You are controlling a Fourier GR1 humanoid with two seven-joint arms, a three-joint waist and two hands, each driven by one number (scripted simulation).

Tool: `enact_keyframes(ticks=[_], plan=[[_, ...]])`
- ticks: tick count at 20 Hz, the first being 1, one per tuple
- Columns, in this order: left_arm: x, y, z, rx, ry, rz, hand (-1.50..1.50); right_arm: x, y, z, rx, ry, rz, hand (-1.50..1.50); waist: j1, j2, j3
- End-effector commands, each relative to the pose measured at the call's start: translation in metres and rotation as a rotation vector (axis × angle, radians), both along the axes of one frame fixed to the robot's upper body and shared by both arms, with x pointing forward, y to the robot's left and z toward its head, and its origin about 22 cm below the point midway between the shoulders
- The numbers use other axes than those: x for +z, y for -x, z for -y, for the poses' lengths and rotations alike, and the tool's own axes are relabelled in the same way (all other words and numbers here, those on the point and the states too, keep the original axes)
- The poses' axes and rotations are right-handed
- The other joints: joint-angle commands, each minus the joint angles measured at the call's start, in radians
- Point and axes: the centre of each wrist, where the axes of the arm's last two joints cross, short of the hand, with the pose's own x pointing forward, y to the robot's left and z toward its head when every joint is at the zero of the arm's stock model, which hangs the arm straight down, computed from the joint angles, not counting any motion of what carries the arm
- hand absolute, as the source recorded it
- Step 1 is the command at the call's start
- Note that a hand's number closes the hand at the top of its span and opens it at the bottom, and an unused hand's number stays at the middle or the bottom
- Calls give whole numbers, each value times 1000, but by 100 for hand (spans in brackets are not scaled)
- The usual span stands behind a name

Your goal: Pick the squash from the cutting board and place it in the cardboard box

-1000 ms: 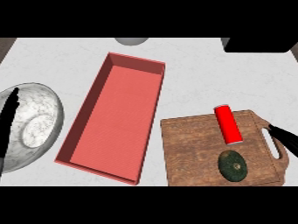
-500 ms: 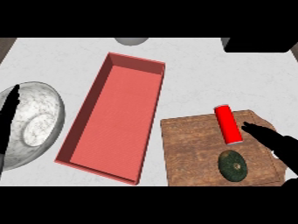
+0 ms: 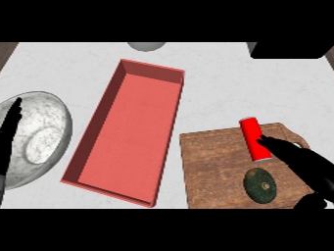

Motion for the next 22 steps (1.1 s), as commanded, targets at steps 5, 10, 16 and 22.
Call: enact_keyframes(ticks=[5, 10, 16, 22], plan=[[9, 7, -3, -4, -5, -16, 0, -5, 14, -14, 56, -78, -16, -150, 0, -1, -1], [10, 8, -5, -3, -9, 4, 0, 7, 5, -11, 75, -101, 13, -150, 0, 0, -1], [-3, 0, 2, 14, -24, 5, 0, 0, 10, -41, 108, -64, -11, -150, -1, 1, -1], [23, -5, 8, -2, 2, -5, 0, -18, 19, -42, 32, 50, -83, -150, 1, 0, 0]])
